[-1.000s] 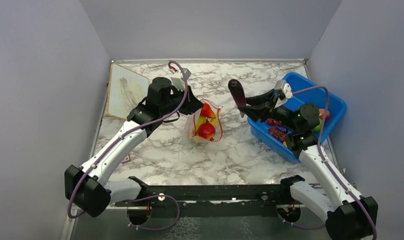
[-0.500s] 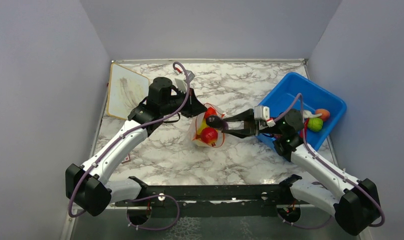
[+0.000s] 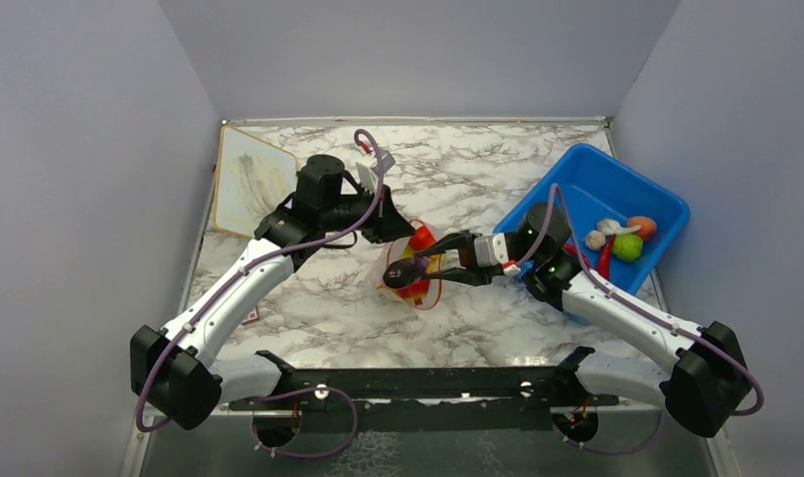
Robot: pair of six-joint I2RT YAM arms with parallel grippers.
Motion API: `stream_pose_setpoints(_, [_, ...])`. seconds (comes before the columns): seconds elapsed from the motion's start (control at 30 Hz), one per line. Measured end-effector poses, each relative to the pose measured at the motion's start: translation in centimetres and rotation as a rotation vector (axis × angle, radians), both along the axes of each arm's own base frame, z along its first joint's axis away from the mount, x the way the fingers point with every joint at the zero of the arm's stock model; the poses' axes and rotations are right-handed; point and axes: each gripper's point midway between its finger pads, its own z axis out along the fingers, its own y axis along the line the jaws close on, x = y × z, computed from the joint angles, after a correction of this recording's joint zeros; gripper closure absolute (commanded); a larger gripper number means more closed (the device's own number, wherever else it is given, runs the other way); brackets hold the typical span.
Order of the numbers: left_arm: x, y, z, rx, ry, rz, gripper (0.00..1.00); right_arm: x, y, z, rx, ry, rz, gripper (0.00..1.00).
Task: Place the food in the zip-top bag and seal the zipper
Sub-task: Place the fake vegetable in the zipper food storage bag.
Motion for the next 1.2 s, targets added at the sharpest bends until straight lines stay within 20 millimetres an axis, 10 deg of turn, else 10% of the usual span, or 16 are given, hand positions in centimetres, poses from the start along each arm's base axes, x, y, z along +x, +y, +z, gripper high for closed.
stream_pose_setpoints(1.2, [-3.7, -1.0, 0.6, -0.050, 0.050, -0.247, 1.00, 4.8, -2.0, -6.1, -0.339, -0.221, -0.230, 0.69])
